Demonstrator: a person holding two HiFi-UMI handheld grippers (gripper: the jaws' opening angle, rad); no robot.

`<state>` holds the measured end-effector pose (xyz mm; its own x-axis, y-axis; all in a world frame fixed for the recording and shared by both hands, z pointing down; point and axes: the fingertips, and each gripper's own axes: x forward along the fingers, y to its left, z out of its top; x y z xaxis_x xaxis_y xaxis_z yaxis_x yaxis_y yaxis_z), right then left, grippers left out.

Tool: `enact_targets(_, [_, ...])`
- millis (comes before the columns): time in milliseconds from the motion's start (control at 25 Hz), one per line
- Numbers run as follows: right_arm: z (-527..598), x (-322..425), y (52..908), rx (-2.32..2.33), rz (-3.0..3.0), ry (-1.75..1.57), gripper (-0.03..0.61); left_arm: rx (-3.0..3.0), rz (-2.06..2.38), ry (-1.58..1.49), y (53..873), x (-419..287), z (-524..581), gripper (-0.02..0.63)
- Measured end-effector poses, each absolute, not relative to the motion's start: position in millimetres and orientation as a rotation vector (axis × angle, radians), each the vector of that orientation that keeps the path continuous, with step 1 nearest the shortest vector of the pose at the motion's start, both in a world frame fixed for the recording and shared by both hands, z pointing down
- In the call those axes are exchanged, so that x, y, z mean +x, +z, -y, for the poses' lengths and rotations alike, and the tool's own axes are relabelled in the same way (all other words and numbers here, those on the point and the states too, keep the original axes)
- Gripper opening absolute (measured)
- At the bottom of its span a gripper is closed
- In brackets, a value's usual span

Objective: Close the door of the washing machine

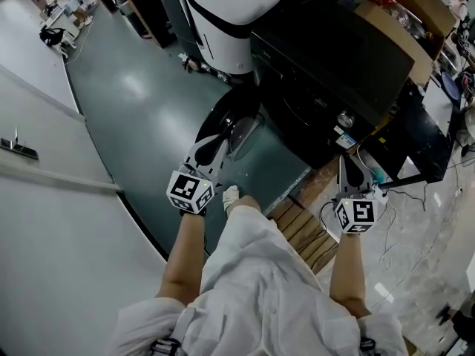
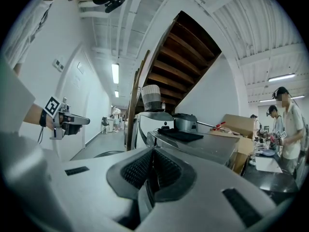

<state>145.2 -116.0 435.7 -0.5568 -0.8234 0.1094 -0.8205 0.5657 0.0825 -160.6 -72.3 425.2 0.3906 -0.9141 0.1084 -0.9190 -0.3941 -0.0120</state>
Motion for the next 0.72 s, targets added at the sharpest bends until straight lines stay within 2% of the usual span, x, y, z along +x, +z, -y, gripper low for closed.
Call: enact_targets(720, [166, 20, 467, 1.277, 2.684, -0.002, 0.031, 2.446, 1.731, 0.189, 486, -266, 103, 0.035])
